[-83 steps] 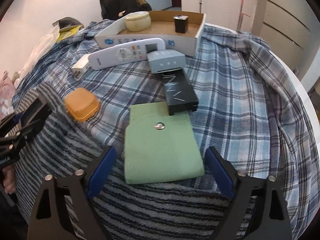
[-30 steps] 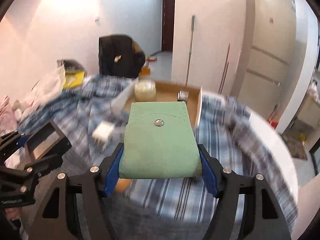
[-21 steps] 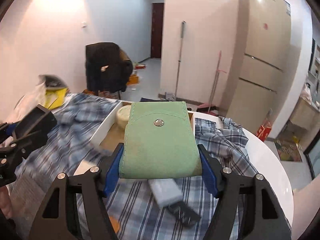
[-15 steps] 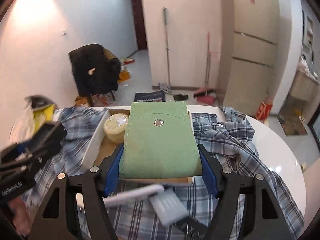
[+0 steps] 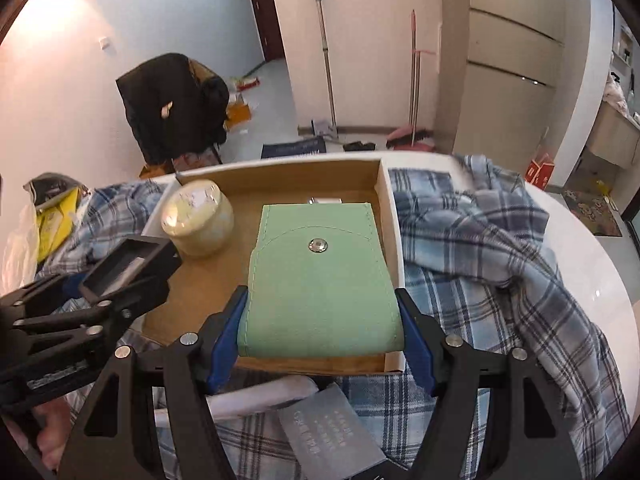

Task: Organize rigid objects
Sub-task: 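Lower the glass tray into the box with left tool while right tool places green card there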

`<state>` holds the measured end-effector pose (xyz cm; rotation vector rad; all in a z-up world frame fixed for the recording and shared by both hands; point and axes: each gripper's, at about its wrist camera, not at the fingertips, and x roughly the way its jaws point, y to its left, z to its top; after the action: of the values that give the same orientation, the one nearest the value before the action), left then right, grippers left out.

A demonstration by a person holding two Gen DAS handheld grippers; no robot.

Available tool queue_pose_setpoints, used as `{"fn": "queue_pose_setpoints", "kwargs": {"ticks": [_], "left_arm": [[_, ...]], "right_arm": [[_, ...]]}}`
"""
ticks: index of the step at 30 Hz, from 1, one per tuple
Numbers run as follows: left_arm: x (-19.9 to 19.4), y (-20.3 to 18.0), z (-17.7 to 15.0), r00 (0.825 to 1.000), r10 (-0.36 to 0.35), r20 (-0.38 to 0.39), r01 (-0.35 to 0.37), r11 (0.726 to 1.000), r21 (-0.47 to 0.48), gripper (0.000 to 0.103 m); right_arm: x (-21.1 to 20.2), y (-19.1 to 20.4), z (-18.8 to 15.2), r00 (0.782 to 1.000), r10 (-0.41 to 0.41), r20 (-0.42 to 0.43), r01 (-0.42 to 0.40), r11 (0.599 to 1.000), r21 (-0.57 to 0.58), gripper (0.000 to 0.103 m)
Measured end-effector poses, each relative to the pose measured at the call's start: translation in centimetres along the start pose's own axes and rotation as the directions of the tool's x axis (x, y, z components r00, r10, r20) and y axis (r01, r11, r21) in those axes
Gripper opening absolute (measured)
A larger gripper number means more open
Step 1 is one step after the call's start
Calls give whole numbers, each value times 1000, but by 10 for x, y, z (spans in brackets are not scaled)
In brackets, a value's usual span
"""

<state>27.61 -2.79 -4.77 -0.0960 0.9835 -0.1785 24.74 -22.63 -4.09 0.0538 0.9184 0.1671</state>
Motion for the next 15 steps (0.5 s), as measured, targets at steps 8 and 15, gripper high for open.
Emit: {"fn": "queue_pose_setpoints", "kwargs": {"ticks": [8,15], "left_arm": [[16,6,-15,999,27,27,-27,999,17,72],[19,-4,-19,998,60,38,-62,995,77,72]], "right_arm": [[12,-14,-3,1000,-6,-17,6,1000,19,69],[13,-10,-5,1000,-22,-17,22,1000,3,69]]}}
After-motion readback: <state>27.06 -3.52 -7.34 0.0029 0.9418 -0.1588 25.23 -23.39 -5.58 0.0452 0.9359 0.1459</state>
